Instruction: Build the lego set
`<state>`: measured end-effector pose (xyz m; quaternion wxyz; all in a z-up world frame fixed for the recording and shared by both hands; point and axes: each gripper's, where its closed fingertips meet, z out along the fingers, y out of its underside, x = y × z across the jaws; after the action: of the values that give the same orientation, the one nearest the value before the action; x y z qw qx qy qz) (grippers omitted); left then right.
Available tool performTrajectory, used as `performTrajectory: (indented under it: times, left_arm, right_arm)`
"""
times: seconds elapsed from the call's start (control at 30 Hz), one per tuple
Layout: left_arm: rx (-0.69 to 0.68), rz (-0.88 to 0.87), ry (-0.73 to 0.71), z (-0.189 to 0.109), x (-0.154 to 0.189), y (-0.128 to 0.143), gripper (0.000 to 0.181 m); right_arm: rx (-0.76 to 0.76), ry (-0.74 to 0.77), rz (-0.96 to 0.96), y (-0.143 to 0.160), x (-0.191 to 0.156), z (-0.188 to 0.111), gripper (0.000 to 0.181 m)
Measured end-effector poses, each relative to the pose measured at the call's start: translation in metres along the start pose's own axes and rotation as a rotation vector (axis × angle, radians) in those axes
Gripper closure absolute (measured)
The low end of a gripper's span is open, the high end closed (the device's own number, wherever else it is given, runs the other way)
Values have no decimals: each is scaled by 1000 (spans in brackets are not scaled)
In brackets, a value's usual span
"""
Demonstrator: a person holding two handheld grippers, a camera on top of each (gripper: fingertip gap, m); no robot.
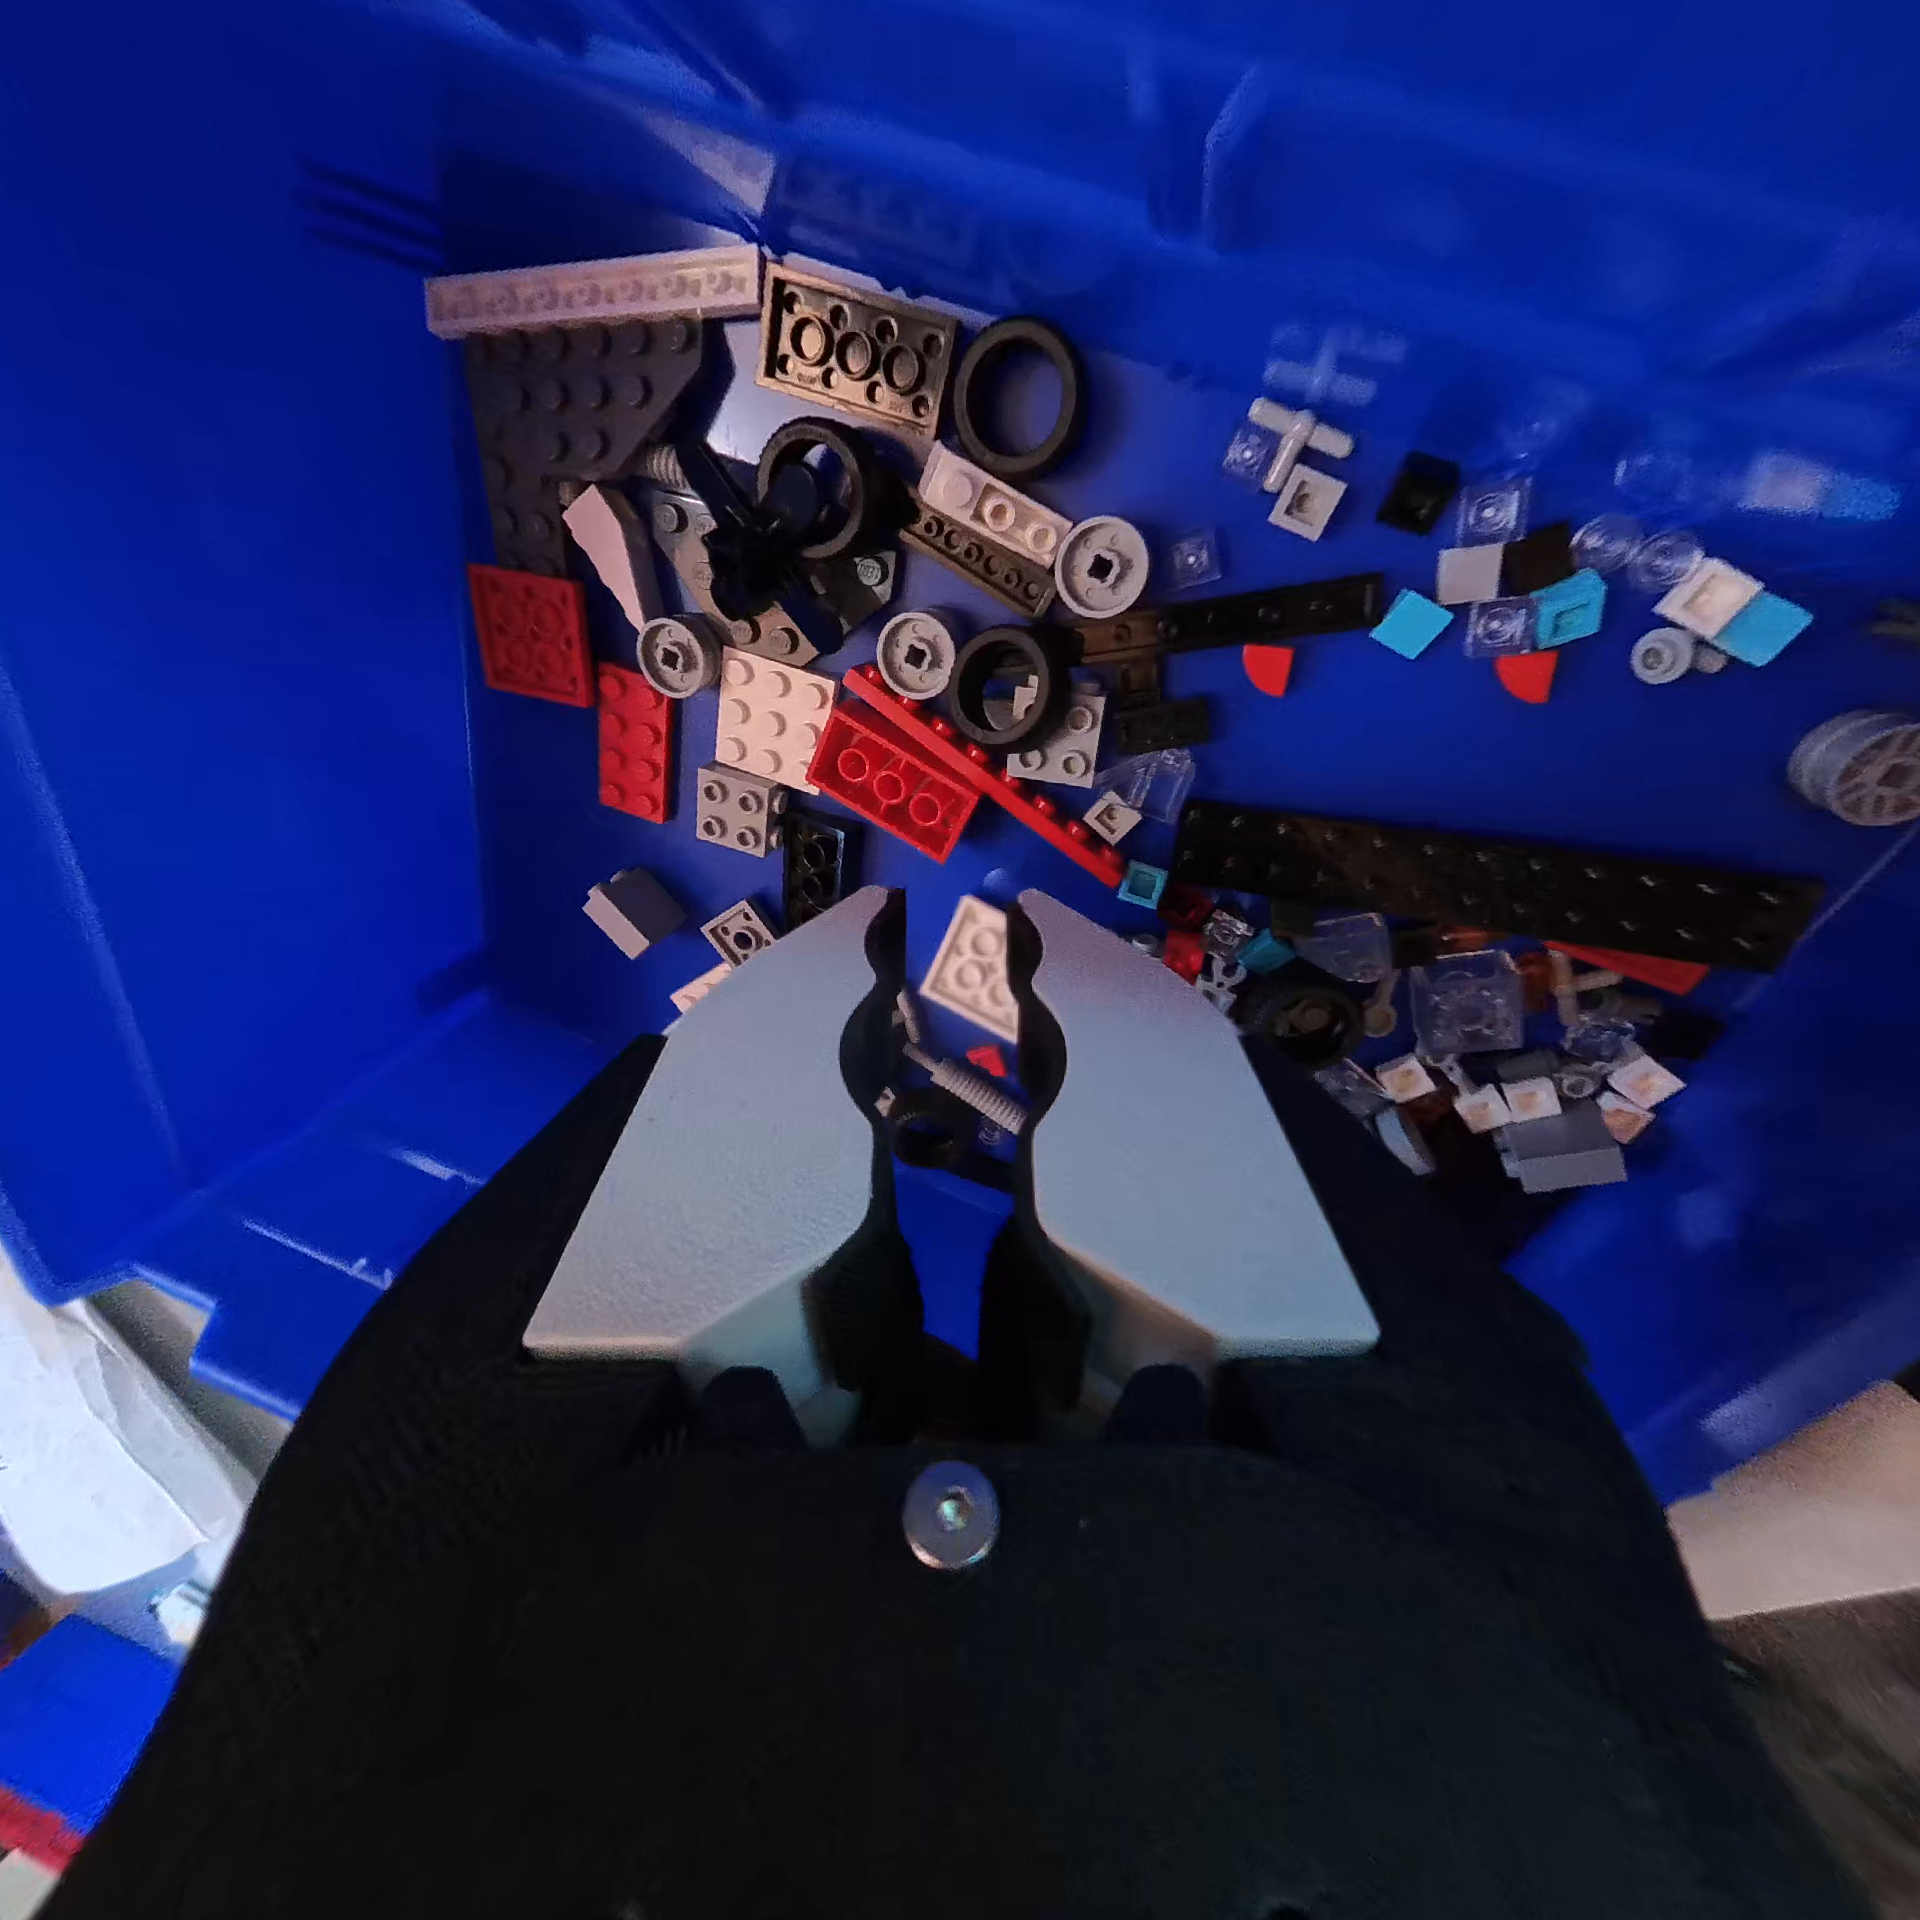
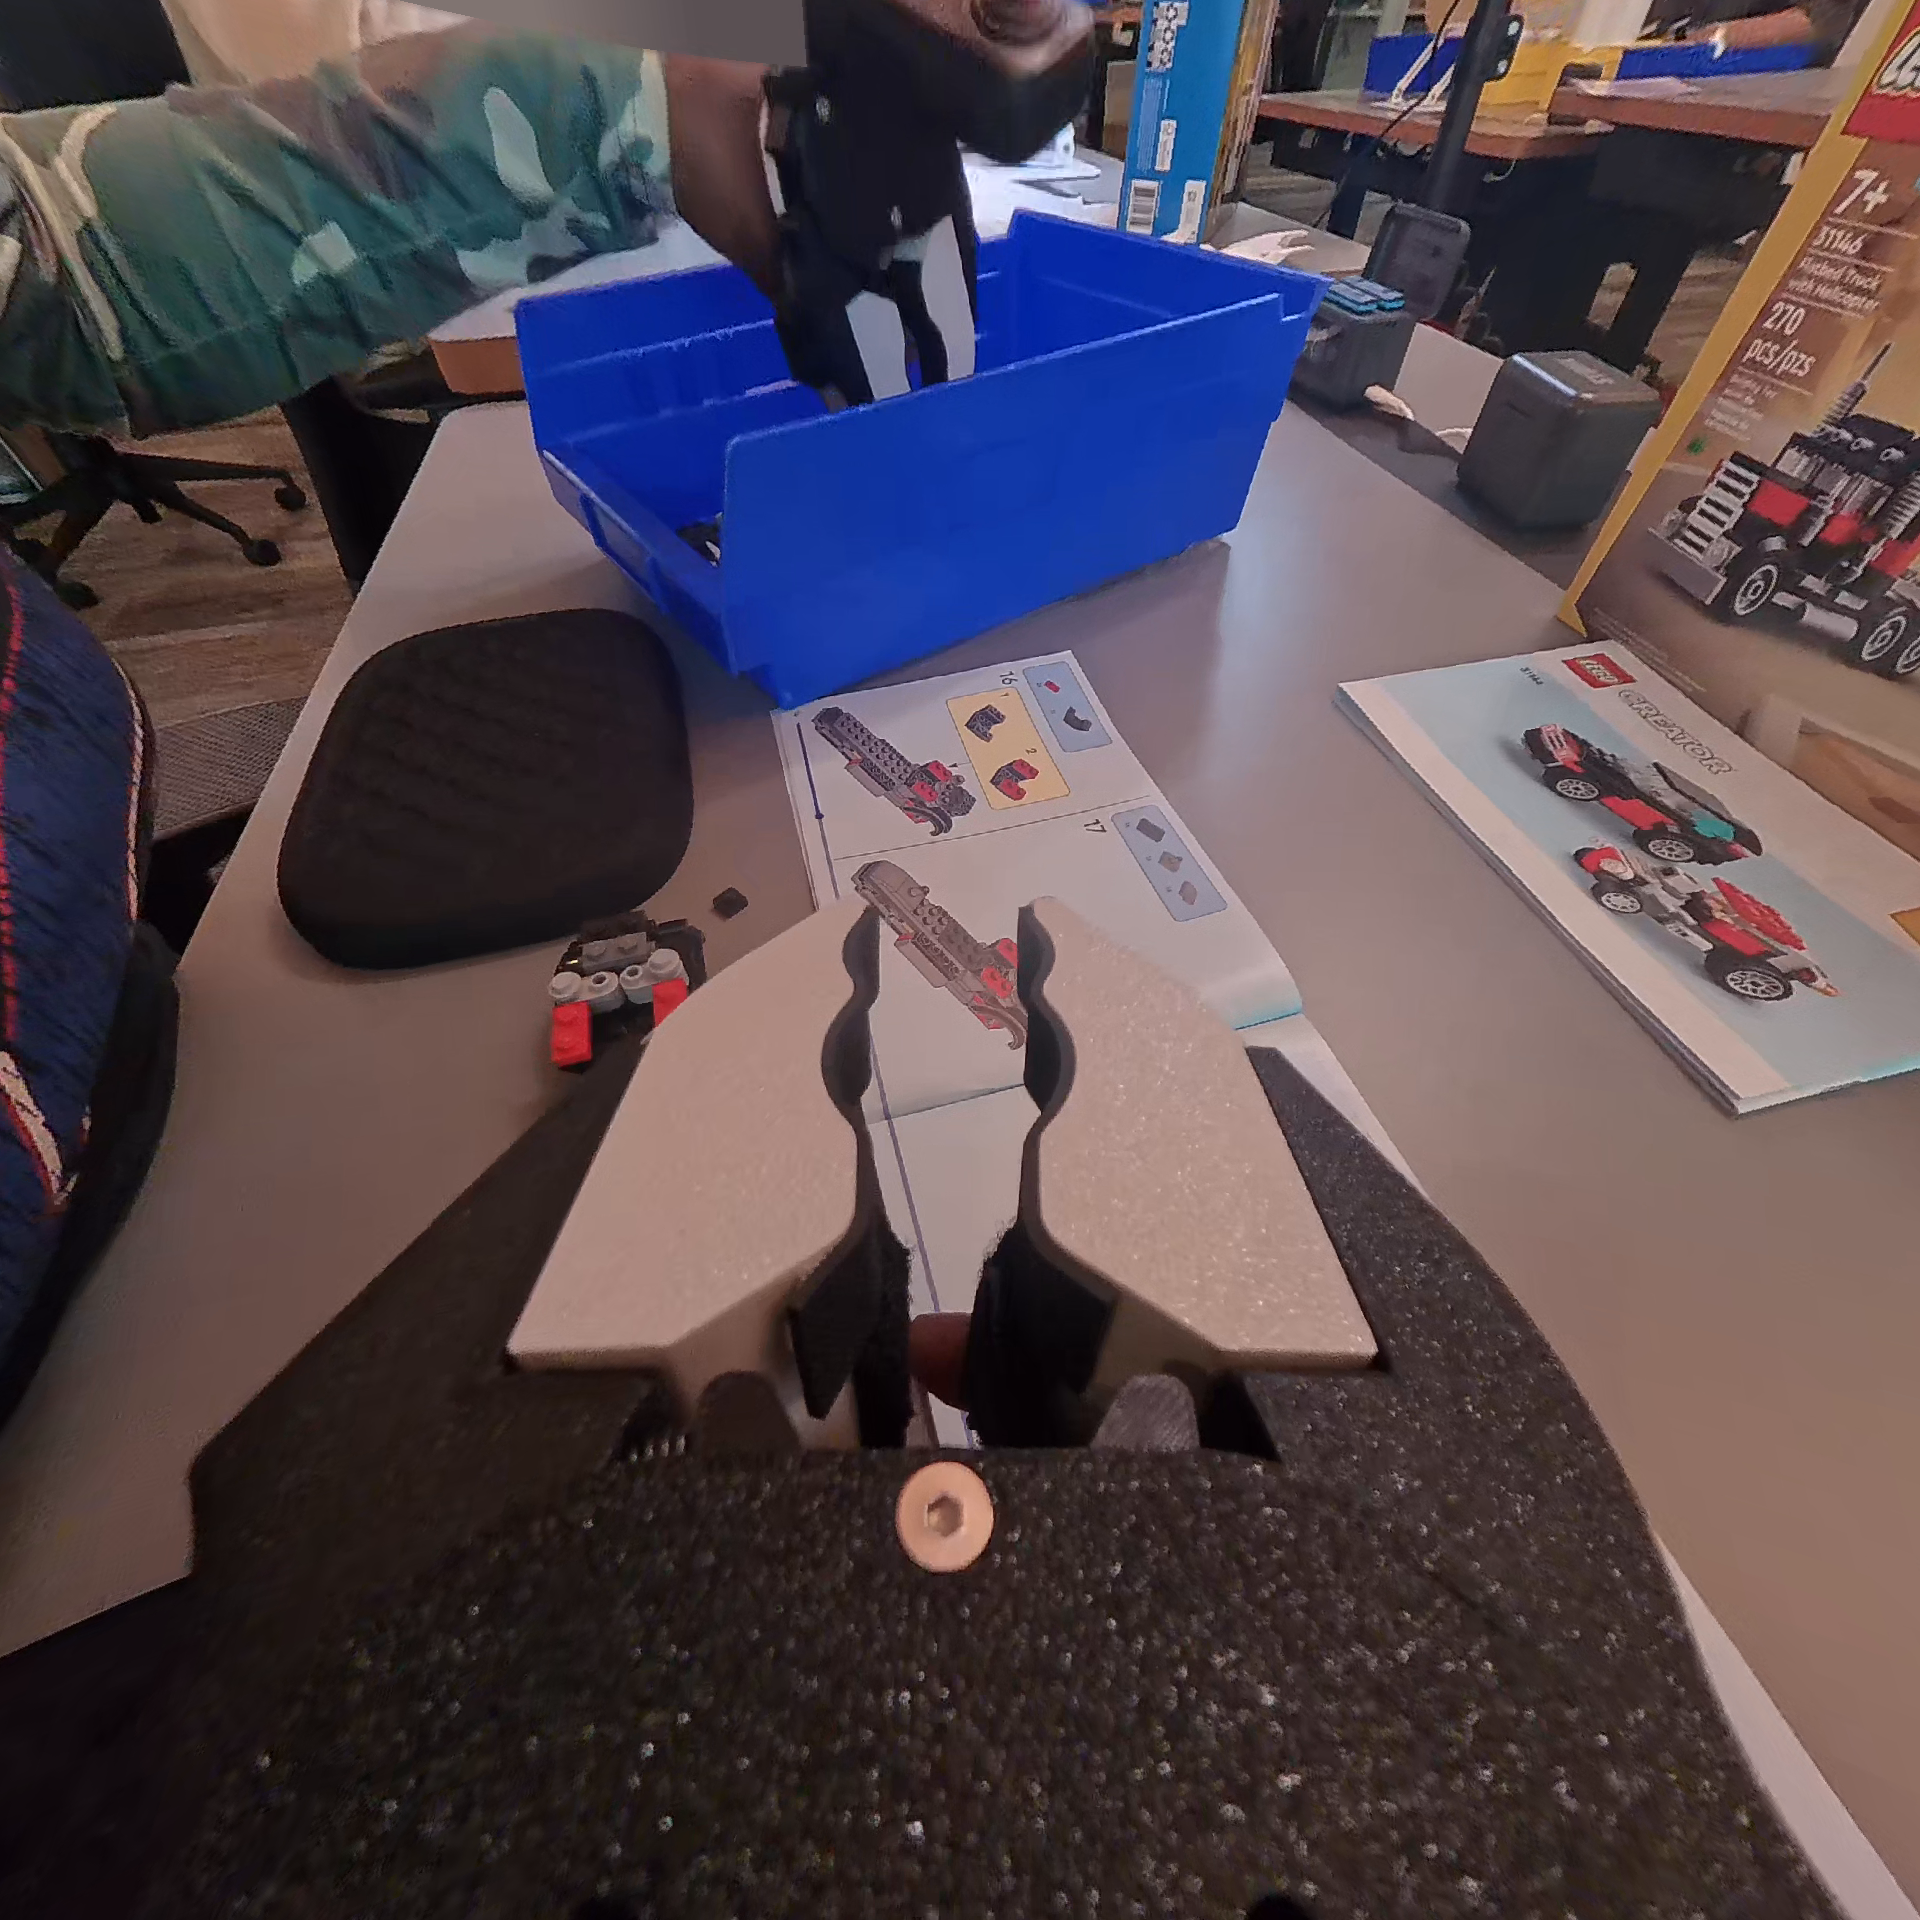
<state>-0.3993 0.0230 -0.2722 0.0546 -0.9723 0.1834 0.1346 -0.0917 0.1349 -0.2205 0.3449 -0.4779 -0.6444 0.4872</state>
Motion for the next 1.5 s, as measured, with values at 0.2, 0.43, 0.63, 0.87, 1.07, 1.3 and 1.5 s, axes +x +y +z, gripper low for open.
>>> performTrajectory:
  times: [0.2, 0.43, 0.63, 0.87, 1.07, 1.3, 1.5]
  left_arm:
    - [106, -35, -13, -25, 17, -6, 157]
    - [232, -61, -43, -58, 52, -9, 154]
    - [353, -111, -52, -78, 74, -12, 154]
    - [401, -149, -63, -88, 85, -5, 154]
    - [403, -177, -57, -85, 90, 4, 153]
    - [411, -177, -62, -87, 89, 4, 153]
    - [389, -188, -79, -86, 87, 10, 152]
  right_arm:
    - [-206, 98, 42, 32, 14, 6, 159]
    - [-501, 213, 135, 81, 26, 9, 156]
    - [-483, 235, 116, 78, 27, 16, 156]
    - [-437, 231, 129, 69, 27, 15, 147]
    - [-471, 222, 145, 78, 27, 15, 149]
    - [-472, 256, 152, 79, 31, 12, 156]
    - [-469, 247, 153, 79, 30, 13, 153]
